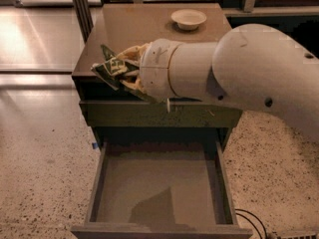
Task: Place green jalapeno chip bag into middle drawer
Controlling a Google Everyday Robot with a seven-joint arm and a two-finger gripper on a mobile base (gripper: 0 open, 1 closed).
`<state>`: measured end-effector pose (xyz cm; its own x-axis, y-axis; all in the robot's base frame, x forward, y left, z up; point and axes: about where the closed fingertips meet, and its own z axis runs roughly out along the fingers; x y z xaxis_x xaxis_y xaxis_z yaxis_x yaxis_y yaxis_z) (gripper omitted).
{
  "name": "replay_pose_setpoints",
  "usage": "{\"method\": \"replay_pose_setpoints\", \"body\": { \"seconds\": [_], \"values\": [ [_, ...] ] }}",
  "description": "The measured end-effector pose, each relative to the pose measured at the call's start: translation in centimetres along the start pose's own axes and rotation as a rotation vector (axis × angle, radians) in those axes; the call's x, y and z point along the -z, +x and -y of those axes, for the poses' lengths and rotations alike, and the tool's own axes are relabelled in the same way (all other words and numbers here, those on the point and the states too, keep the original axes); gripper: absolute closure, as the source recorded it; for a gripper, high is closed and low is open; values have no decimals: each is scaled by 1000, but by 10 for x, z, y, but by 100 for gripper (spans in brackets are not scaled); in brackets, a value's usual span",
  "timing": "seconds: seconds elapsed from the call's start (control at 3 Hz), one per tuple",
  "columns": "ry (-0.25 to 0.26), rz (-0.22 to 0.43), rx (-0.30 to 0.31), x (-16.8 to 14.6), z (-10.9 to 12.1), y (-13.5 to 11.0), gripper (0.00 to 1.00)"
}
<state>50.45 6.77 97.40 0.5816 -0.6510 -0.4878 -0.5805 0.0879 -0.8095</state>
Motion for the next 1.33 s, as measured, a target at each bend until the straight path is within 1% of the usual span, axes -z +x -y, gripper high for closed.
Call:
{"method": "replay_pose_setpoints", "body": {
  "seconds": [0.33,0.67,1.0,1.33],
  "values": [
    [-48,-90,-83,-3,-78,28,100],
    [-48,-90,-83,-3,-78,27,100],
    [-62,-69,-24,-6,-68,9,100],
    [-77,-54,-33,-17,-83,19,100]
  ]
}}
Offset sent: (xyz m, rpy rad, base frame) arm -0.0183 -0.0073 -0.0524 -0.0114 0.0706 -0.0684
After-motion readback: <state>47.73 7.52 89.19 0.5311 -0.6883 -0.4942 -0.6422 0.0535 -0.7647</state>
